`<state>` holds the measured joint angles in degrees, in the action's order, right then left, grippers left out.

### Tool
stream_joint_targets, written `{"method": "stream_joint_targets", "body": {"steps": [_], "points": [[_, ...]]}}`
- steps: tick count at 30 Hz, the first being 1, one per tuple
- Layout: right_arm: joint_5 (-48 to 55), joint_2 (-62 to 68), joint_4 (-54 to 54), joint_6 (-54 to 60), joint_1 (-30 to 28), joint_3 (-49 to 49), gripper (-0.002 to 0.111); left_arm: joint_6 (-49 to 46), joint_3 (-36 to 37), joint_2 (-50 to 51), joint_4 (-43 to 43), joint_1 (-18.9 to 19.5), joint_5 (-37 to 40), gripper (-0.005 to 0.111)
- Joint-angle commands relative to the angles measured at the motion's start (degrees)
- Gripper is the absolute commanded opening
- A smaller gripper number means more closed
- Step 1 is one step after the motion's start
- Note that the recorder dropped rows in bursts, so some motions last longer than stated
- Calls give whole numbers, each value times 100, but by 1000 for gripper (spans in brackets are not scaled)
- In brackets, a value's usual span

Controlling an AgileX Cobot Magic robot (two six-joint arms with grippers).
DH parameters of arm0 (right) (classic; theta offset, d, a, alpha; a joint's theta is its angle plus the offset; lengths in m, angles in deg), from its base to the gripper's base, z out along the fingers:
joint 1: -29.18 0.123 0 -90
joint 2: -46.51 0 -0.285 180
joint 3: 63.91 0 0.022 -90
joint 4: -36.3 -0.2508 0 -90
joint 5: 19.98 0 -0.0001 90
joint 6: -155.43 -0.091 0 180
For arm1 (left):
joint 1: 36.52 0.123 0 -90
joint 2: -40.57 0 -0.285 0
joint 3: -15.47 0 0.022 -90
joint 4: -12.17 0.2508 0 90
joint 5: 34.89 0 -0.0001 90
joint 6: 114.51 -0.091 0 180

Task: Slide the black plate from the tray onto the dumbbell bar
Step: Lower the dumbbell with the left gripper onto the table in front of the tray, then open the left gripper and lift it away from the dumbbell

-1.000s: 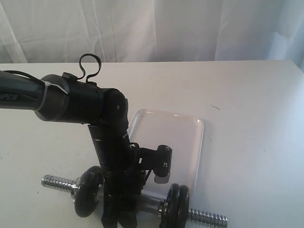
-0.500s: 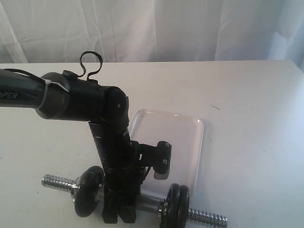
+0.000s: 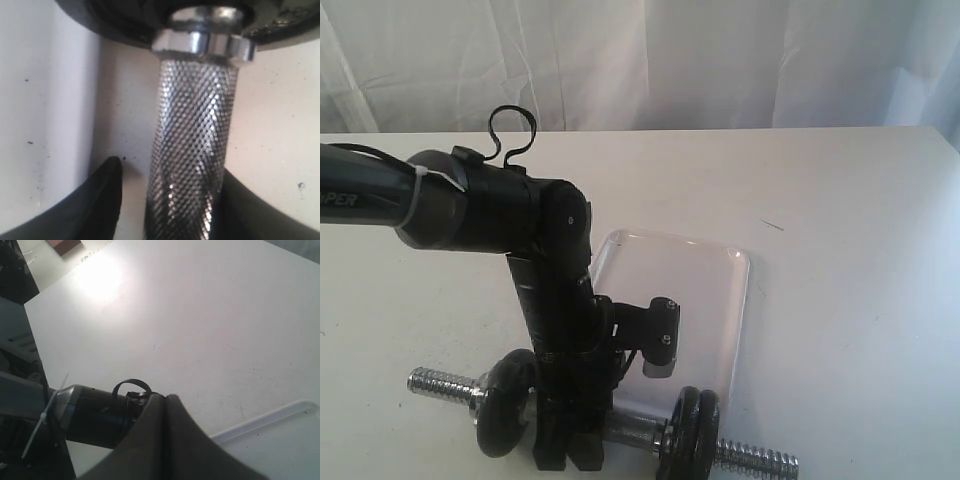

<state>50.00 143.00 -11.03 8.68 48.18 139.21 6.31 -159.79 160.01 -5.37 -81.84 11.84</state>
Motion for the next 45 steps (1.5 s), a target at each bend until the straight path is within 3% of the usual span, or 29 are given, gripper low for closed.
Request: {"method": "stream_joint_targets", "body": {"steps": [1,36,39,44,45], "points": [[-2,-58,-48,-4,-20,42,0,47,-35,-252,-38,-2,94,54],[-2,-58,-48,-3,-20,42,0,152,-35,-1183,215,-2,68,53],[-2,-69,-39,-3,-20,42,0,625,-35,-1346,535,30,-238,44],[-2,-177,640,-62,-20,42,0,2093,-35,-1642,1446,284,-738,1],[-2,-225,924,-184,-20,42,0,2431,-35,-1690,1541,367,-765,0]]}}
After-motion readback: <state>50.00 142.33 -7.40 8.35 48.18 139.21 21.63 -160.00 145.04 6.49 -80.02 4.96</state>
